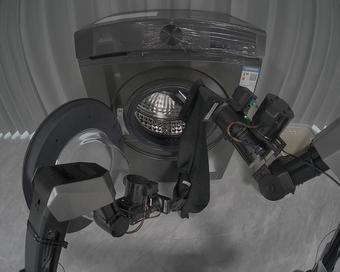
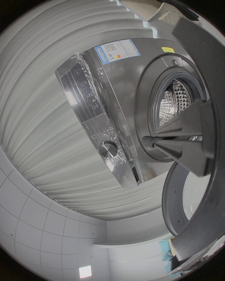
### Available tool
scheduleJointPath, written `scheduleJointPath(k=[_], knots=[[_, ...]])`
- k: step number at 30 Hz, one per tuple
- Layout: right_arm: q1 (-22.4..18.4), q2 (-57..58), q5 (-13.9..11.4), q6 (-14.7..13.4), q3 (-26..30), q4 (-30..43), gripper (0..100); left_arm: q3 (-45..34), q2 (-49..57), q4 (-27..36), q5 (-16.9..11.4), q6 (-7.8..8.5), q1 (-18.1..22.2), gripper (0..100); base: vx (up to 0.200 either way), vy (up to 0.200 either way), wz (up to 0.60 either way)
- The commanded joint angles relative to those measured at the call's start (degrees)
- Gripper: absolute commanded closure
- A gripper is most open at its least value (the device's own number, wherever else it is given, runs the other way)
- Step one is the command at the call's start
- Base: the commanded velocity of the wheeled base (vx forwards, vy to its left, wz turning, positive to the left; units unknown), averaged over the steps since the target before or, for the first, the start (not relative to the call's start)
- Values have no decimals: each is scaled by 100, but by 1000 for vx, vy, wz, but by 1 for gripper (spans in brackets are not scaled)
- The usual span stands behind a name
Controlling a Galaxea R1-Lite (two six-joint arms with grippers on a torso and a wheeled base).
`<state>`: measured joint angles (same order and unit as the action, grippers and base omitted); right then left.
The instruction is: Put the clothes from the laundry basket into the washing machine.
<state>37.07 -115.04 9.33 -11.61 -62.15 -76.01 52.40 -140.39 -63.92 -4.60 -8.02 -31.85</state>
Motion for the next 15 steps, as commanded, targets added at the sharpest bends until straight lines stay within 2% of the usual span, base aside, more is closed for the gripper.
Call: scheduleJointPath(k=[1,15], knots=[[11,-1,-1,0,115,-10,100,192,-200,19,-129,-6,65,0,0,0,0],[81,-45,-1,0,142,-10,100,192,-507,-60,-200,2,65,0,0,0,0]])
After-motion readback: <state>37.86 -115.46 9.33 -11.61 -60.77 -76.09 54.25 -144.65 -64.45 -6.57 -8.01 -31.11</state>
